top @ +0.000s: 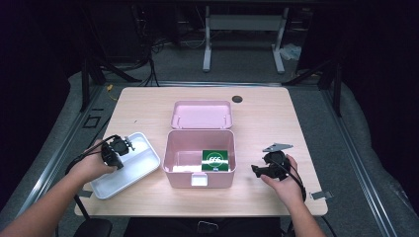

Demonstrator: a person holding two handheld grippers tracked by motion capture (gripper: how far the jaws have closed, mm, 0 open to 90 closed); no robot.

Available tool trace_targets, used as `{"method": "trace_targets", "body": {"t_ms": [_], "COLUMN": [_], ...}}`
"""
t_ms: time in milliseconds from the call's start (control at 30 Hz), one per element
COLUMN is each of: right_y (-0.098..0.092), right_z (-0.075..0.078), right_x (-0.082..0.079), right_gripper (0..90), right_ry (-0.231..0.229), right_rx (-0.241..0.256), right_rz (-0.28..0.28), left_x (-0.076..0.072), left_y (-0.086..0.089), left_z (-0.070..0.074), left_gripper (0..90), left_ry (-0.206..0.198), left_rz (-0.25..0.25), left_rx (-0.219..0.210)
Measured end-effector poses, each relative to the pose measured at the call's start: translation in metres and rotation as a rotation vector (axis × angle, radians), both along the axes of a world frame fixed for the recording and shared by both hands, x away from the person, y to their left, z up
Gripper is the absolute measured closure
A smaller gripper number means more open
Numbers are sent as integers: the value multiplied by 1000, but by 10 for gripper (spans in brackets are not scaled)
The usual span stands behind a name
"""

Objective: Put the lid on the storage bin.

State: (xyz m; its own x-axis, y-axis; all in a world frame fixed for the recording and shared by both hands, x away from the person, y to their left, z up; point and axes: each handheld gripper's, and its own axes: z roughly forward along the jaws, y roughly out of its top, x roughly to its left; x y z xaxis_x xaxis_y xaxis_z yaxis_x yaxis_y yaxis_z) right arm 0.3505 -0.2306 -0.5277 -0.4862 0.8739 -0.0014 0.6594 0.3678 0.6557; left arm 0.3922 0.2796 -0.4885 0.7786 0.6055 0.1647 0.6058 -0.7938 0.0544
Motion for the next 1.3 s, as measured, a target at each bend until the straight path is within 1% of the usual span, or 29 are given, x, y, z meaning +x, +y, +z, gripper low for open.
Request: {"method": "trace_targets", "body": {"t_ms": [67, 100, 233, 267, 633, 700, 900, 933, 1100, 1133, 1233, 1267, 1300], "right_y": [0, 0, -1, -1, -1, -1, -1, -1, -2, -2, -2, -2, -2], "right_z": [0, 0, 0, 0, 0, 0, 0, 0, 0, 0, 0, 0, 1], "right_x": [0, 0, 0, 0, 0, 0, 0, 0, 0, 0, 0, 0, 0], "right_gripper": [318, 318, 318, 318, 318, 318, 318, 318, 318, 318, 318, 318, 318], "right_ry": [0, 1, 9, 4, 2, 3, 2, 2, 0, -4, -2, -5, -4], "right_rx": [0, 8, 13, 12, 11, 10, 9, 10, 8, 5, 9, 7, 9], "right_rz": [1, 5, 4, 3, 1, 2, 2, 1, -3, -9, -6, -9, -8], "left_x": [-1, -1, -2, -2, -1, -1, -1, -2, -2, -2, -2, -3, -3], "left_y": [1, 1, 3, 4, 4, 4, 4, 4, 5, 5, 5, 4, 4], "left_z": [5, 7, 13, 14, 23, 25, 29, 30, 42, 47, 57, 61, 66], "left_gripper": [891, 892, 891, 891, 891, 891, 891, 891, 891, 891, 891, 891, 891], "left_ry": [-6, -5, -8, -10, -15, -20, -18, -23, -34, -35, -46, -46, -40], "left_rz": [0, 2, 1, 1, -1, -2, -4, -3, -10, -15, -20, -22, -34], "left_rx": [3, 6, 10, 7, 6, 13, 7, 8, 17, 20, 19, 16, 14]}}
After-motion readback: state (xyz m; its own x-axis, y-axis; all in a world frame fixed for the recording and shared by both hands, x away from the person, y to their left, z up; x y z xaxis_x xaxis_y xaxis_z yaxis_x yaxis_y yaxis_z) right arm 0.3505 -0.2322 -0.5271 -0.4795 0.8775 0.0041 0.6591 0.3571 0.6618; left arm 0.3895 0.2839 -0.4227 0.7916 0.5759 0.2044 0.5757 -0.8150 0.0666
